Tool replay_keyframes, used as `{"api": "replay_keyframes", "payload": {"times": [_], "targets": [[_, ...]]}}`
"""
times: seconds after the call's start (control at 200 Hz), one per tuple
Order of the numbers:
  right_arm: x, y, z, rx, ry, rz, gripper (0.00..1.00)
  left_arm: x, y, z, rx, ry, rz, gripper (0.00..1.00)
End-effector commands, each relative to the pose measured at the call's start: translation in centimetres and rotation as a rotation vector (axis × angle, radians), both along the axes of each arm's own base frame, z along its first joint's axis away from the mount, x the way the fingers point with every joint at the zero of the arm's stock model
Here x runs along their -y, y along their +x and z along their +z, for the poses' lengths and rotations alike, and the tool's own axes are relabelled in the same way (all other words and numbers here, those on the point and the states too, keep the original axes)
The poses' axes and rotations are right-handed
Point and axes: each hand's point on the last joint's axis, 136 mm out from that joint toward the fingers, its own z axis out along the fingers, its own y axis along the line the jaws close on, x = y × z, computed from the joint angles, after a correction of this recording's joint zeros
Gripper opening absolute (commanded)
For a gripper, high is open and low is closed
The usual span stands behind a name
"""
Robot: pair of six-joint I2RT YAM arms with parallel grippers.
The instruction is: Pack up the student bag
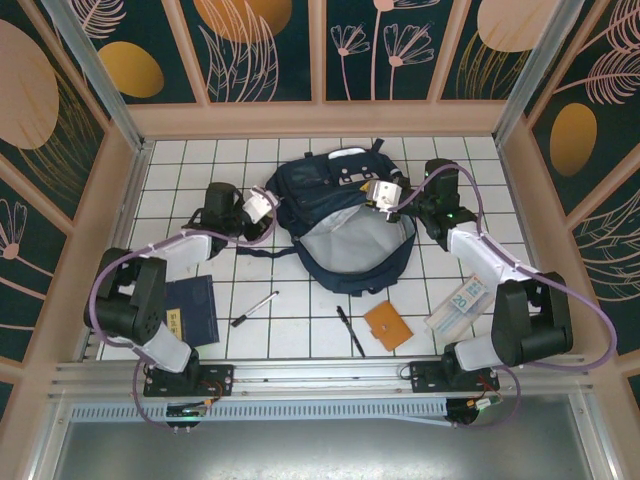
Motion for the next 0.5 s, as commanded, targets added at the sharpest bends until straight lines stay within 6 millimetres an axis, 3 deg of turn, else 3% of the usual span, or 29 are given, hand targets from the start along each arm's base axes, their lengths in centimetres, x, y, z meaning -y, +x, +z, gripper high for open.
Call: {"api": "replay_keyframes", "payload": {"times": [0.0, 0.065, 0.12, 0.155, 0.3, 0.39, 0.425, 0.465, 0.48, 0.49], "targets": [[-0.5, -1.5, 2.1, 0.072, 0.033, 0.062, 0.0, -0.7, 2.3, -0.2, -0.028, 0.014, 0.07, 0.0], [-0.7, -1.7, 2.1, 0.075, 0.034, 0.068, 0.0, -1.1, 3.4, 0.6, -0.013, -0.007, 0.111, 0.0], [-0.9, -1.8, 2.1, 0.075, 0.039, 0.072, 0.0, -1.4, 3.6, -1.2, -0.058, -0.003, 0.133, 0.0], [-1.0, -1.9, 2.1, 0.076, 0.043, 0.077, 0.0, -1.2, 4.6, -0.3, -0.038, -0.012, 0.141, 0.0], [-1.1, -1.8, 2.2, 0.078, 0.042, 0.071, 0.0, -0.9, 4.8, -0.8, -0.06, -0.016, 0.117, 0.0], [-0.9, -1.1, 2.2, 0.094, 0.039, 0.032, 0.0, 0.7, 2.9, -0.4, -0.044, -0.039, -0.022, 0.0], [-0.9, -0.7, 2.3, 0.097, 0.041, 0.014, 0.0, 1.4, 1.9, 0.4, -0.021, -0.063, -0.093, 0.07], [-0.7, -0.3, 2.5, 0.104, 0.049, -0.001, 0.0, 2.0, -0.3, -0.3, -0.033, -0.078, -0.173, 0.14], [-0.7, -0.3, 2.5, 0.103, 0.051, -0.003, 0.0, 2.1, -0.8, 0.7, -0.004, -0.081, -0.198, 0.17], [-0.7, -0.2, 2.6, 0.105, 0.054, -0.004, 0.0, 2.2, -1.1, 0.9, 0.001, -0.084, -0.211, 0.25]]}}
